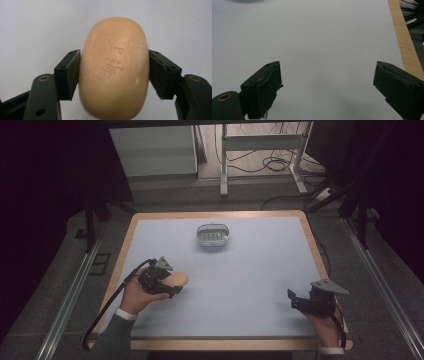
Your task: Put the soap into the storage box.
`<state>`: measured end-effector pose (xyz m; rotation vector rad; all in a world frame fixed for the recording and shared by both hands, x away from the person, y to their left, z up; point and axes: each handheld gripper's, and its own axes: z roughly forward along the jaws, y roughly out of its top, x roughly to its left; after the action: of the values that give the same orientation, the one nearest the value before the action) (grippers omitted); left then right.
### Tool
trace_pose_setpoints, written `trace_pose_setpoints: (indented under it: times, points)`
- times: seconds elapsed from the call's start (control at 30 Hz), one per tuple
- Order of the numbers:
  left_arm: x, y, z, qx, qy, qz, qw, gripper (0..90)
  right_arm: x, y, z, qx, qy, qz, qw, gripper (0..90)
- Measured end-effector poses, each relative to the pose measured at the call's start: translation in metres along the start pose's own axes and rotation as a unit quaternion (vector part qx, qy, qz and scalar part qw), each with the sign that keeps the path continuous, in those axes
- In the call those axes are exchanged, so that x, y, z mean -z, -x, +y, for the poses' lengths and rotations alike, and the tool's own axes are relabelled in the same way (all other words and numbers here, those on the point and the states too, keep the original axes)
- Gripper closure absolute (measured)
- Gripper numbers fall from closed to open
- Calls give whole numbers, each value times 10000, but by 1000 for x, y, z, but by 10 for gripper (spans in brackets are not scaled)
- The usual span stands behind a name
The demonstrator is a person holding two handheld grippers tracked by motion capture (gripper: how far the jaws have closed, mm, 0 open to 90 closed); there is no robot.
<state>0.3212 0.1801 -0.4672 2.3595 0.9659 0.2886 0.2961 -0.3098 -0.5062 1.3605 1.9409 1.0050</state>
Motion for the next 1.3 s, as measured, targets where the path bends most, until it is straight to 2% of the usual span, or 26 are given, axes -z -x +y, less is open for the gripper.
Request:
trace_pose_setpoints:
  times: [0.3, 1.3]
  points:
    - [-1, -2, 7, -44, 26, 10, 10000, 320, 0, 1, 0, -14, 8, -33, 10000, 80]
    - [5, -14, 28, 56, 275, 44, 9996, 322, -1, 2, -1, -12, -16, -50, 10000, 80]
